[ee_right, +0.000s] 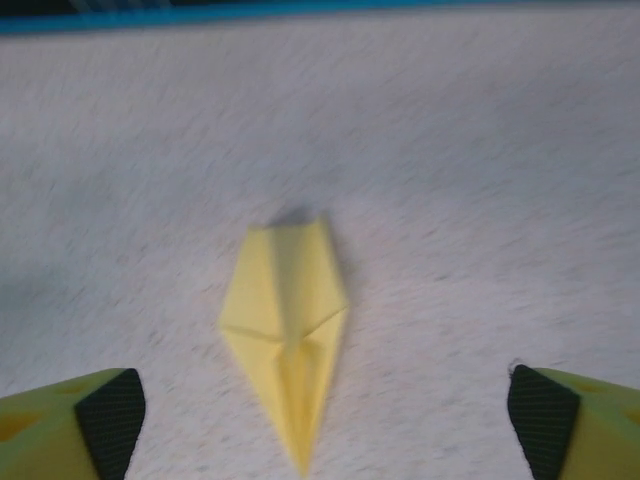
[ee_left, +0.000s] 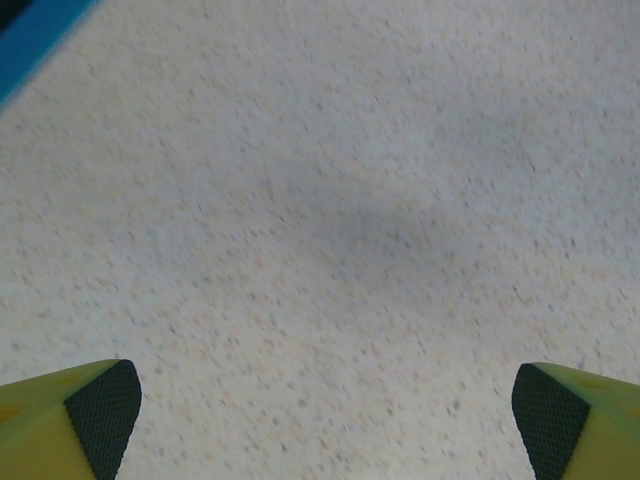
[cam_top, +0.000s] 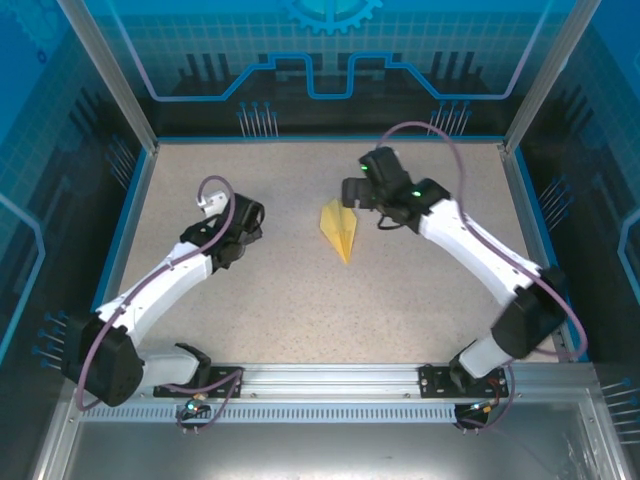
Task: Fold a paper plane with a square sheet of paper (pick it up from the middle)
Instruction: Reset both arms
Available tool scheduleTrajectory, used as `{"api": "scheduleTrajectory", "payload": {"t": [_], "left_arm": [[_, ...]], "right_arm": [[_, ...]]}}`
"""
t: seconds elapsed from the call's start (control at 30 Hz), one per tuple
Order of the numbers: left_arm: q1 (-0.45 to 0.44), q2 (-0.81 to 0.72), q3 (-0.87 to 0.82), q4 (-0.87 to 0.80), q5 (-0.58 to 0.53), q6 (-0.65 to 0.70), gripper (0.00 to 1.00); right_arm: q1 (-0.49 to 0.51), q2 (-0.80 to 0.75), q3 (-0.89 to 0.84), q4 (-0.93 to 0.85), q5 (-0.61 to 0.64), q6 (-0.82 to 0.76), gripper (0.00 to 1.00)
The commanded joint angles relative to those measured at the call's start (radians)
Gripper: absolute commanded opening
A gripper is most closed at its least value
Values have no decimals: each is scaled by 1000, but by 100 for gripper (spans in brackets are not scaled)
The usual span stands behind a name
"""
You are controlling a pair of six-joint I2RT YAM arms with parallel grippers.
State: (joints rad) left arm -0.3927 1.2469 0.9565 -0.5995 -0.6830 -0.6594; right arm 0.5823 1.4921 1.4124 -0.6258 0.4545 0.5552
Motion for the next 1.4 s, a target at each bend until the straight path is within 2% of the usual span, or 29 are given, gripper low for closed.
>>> {"api": "scheduleTrajectory", "payload": {"t": [0.0,0.07,0.13,0.27,0.33,0.4,0.47,0.57,0.63,0.67,0.77,0.87,1.13,1.27,1.33,1.37], "left_arm": [[75,-72,-79,139,-37,178,99],[137,-87,-123,212,-20,227,99],[194,-89,-168,283,-16,268,99],[249,-87,-309,548,22,416,99],[289,-81,-367,646,86,440,99],[325,-70,-418,767,176,481,99],[337,-46,-476,924,235,549,99],[348,15,-544,1148,339,645,99],[356,49,-542,1170,409,658,99],[357,58,-555,1203,442,661,99],[356,73,-619,1364,529,657,99],[356,98,-617,1384,575,674,99],[353,229,-613,1485,585,686,99],[348,262,-580,1451,559,685,99],[355,270,-552,1409,497,647,99],[369,267,-552,1403,514,635,99]], "right_arm": [[-100,-101,-150,66,197,-83,99],[-186,-170,-249,131,215,-120,99],[-269,-236,-375,274,238,-181,99],[-389,-306,-622,541,206,-311,99],[-416,-307,-708,650,202,-376,99],[-450,-282,-751,685,175,-393,99],[-469,-254,-789,752,147,-412,99],[-475,-243,-875,948,80,-460,99],[-479,-237,-924,1072,26,-493,99],[-485,-234,-925,1069,-6,-490,99],[-501,-215,-956,1152,-112,-485,99],[-501,-158,-1017,1305,-169,-497,99],[-464,-4,-1024,1454,-235,-570,99],[-467,8,-1013,1442,-240,-567,99],[-482,10,-1000,1419,-252,-555,99],[-494,10,-997,1411,-266,-547,99]]}}
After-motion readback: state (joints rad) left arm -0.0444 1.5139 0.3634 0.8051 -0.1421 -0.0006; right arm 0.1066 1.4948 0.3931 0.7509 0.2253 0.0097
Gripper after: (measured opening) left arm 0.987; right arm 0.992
